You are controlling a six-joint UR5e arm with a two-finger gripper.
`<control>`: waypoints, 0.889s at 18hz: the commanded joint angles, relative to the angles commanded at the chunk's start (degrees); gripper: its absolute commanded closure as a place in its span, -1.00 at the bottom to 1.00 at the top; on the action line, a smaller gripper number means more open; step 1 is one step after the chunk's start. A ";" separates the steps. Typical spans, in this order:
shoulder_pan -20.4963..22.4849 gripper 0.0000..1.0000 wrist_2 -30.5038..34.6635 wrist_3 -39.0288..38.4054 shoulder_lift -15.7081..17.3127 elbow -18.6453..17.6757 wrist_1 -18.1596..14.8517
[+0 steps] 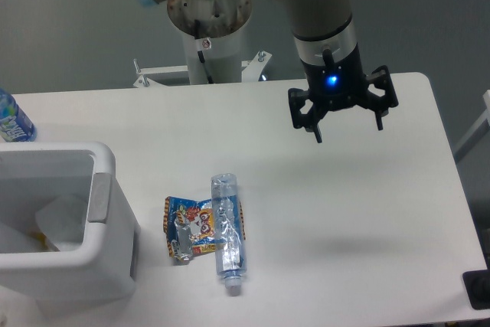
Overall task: Place the trash in the trash can
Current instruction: 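Move the open gripper down toward the clear plastic bottle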
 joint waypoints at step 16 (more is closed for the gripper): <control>-1.75 -1.00 -2.46 -4.30 -7.11 0.70 2.20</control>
